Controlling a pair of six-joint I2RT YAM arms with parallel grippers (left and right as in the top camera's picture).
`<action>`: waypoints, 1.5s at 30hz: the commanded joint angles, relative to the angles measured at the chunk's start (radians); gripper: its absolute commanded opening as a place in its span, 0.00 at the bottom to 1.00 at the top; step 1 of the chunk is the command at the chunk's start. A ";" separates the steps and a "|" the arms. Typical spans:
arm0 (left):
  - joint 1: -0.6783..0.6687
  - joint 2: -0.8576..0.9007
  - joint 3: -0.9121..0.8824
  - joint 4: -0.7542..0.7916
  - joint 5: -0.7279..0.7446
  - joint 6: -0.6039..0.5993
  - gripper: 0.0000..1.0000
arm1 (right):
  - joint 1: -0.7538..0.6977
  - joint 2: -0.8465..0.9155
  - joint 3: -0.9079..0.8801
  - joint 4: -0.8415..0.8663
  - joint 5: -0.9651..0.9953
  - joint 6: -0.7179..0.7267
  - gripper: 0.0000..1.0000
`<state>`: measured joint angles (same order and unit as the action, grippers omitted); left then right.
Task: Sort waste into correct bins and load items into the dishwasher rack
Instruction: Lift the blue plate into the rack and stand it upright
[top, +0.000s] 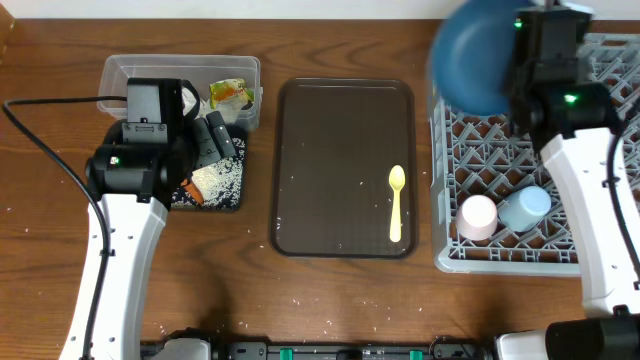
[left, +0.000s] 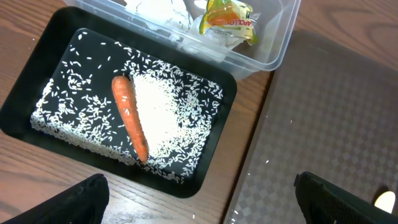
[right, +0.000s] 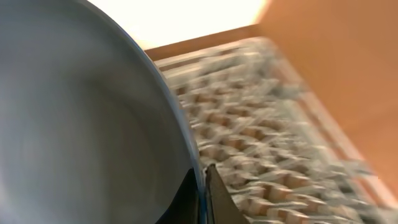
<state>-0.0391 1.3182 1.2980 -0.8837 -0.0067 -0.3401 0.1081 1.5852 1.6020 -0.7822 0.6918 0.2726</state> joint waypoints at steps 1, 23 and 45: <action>0.004 0.004 -0.006 -0.002 -0.005 0.005 0.98 | -0.027 -0.016 0.022 0.009 0.298 -0.004 0.01; 0.004 0.004 -0.006 -0.002 -0.005 0.005 0.98 | -0.266 0.197 0.021 0.466 0.460 -0.520 0.01; 0.004 0.004 -0.006 -0.002 -0.005 0.005 0.98 | -0.320 0.364 0.021 0.780 0.238 -1.144 0.02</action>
<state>-0.0391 1.3182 1.2976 -0.8837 -0.0067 -0.3401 -0.1833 1.9266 1.6070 -0.0101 0.9730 -0.7742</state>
